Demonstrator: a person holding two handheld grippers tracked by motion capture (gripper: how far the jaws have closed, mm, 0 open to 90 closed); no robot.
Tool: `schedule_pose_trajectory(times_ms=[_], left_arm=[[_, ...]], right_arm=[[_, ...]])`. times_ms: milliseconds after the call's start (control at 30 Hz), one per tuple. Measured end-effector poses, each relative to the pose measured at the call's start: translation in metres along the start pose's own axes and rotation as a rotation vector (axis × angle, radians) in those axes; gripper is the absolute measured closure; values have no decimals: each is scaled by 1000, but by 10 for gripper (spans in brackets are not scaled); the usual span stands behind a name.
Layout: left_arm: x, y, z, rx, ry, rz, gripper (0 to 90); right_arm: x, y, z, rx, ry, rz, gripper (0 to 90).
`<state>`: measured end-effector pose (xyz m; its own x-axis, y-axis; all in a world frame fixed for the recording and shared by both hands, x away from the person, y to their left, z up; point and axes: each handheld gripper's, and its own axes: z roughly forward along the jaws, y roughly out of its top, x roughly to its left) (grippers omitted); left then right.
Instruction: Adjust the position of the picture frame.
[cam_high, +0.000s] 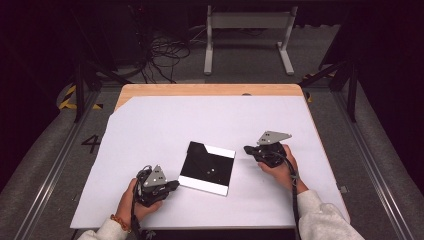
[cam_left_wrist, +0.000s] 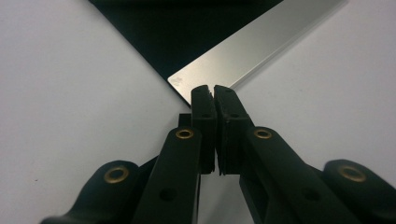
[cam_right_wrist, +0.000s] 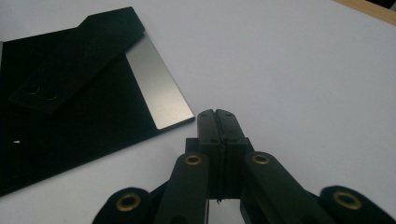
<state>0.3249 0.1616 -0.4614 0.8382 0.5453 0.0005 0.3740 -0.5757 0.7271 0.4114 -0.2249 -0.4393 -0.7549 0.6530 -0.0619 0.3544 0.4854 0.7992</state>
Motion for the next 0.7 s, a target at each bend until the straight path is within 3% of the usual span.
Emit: schedule_pose_trajectory(times_ms=[333, 400, 700], left_arm=[[12, -3, -2, 7, 41, -43, 872], [13, -2, -1, 11, 49, -36, 872], [12, -1, 4, 16, 28, -40, 867]], right_arm=[[16, 2, 17, 46, 16, -36, 900], [18, 2, 19, 52, 28, -33, 900], [22, 2, 20, 59, 33, -37, 900]])
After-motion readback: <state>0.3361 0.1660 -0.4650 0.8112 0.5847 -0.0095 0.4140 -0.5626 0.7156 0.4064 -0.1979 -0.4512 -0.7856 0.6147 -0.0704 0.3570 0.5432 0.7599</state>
